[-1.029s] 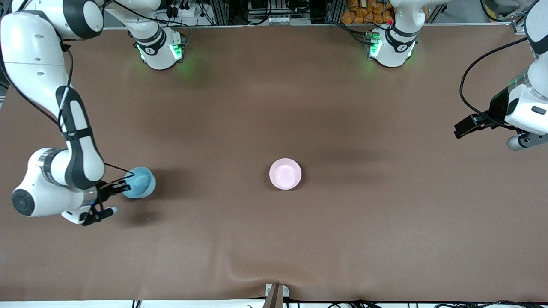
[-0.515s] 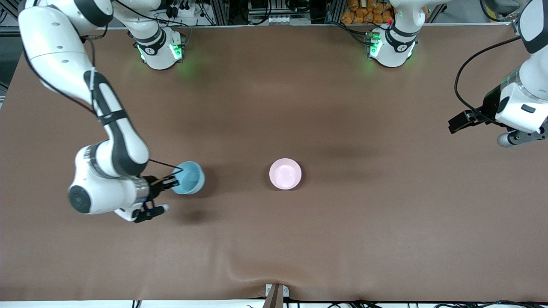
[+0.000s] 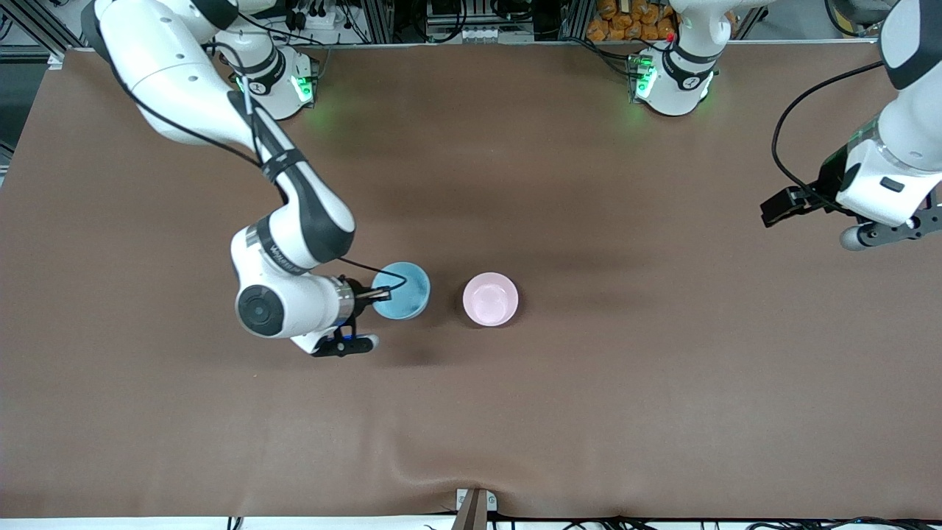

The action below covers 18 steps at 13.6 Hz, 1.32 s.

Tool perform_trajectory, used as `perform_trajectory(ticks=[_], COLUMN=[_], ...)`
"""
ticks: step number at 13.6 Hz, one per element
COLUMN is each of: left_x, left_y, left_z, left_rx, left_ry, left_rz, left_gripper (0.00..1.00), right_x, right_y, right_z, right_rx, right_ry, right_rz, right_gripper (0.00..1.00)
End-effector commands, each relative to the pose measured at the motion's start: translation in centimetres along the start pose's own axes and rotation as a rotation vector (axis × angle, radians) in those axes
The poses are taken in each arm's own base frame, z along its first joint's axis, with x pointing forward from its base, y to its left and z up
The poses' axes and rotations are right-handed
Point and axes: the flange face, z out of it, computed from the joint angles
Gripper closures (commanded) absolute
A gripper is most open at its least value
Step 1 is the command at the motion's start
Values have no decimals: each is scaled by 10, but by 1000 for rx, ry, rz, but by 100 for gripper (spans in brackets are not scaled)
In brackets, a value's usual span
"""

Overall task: Stack pink and blue bowls on white bowl
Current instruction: 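Carry the blue bowl with the right gripper over the stacked bowls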

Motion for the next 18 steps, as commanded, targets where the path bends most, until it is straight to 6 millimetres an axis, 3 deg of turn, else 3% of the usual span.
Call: perform_trajectory(ticks=[1,7,16,18], left_x=[-5,-7,-16,-23], left_y=[0,6,4,17], left_z=[-9,-9,-35,-38], left_rx=[13,13,-15,-10], left_ry=[21,22,86,92], left_rz=[14,16,28,52], left_gripper=[0,0,0,0], right_x=[-9,-31,-24,-21], right_y=[-26,-117,-128,-127], right_z=[-1,28,60,64], right_rx=[-5,42,98,103], right_ry=[-1,100,105,108], right_rz=[104,272,336,340], right_gripper=[100,100,100,100])
